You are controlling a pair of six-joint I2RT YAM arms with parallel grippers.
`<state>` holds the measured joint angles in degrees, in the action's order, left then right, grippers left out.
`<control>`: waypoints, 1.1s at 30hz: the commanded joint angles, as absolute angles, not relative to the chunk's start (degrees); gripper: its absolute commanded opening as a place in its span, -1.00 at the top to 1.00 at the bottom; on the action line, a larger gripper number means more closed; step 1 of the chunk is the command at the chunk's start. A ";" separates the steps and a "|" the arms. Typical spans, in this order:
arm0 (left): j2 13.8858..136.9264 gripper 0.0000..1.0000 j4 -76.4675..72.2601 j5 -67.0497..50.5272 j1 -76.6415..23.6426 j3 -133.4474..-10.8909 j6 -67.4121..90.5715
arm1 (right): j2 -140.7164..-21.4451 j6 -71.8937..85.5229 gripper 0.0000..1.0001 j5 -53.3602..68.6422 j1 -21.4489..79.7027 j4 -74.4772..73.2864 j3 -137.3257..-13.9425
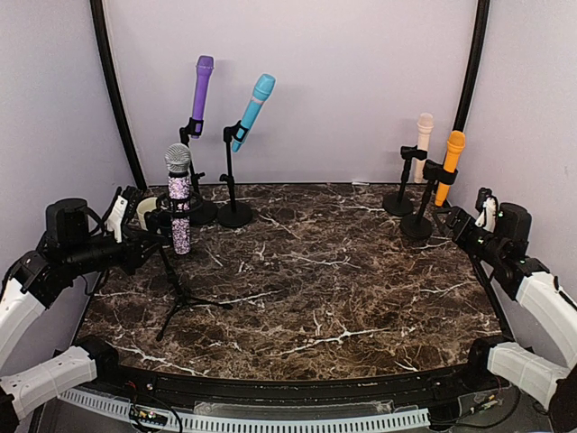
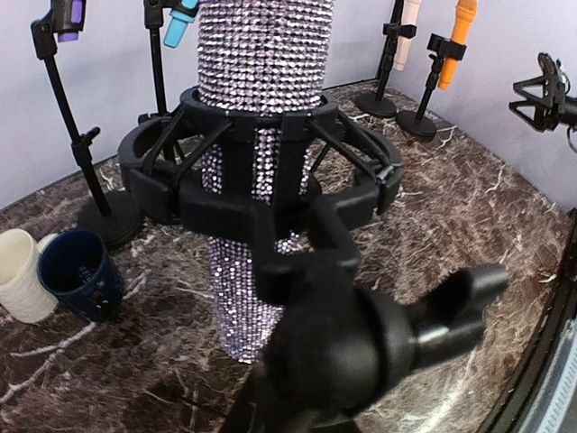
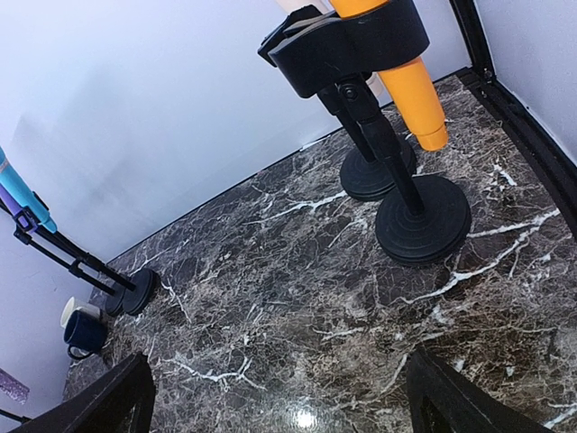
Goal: Remove the microphone from the stand
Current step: Pick up the microphone stand with the microphone from the corner of the board, then place the microphone stand with the microphone at the center of the board.
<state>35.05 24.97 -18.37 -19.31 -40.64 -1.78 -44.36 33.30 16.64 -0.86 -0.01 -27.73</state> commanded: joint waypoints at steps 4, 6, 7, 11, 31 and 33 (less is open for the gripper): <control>32.92 0.98 22.84 -19.31 -19.60 -38.91 -2.14 | -44.75 33.57 -0.97 15.73 -0.61 2.70 -27.87; 32.54 1.00 22.33 -19.61 -19.58 -38.86 -2.01 | -44.94 33.58 -0.97 15.73 -0.60 2.88 -27.89; 32.26 1.00 21.78 -19.82 -19.59 -38.81 -1.93 | -45.04 33.62 -0.97 15.77 -0.60 2.93 -27.95; 32.28 1.00 17.86 -21.53 -19.60 -38.20 -1.33 | -45.47 33.84 -0.97 15.86 -0.61 3.82 -28.02; 59.85 1.00 -9.99 -20.26 -34.30 -51.22 -1.43 | -50.71 30.36 -0.97 13.56 11.38 2.40 -32.84; 61.17 1.00 -13.83 -18.74 -36.24 -50.92 -0.96 | -50.80 30.38 -0.97 13.20 11.75 2.61 -32.72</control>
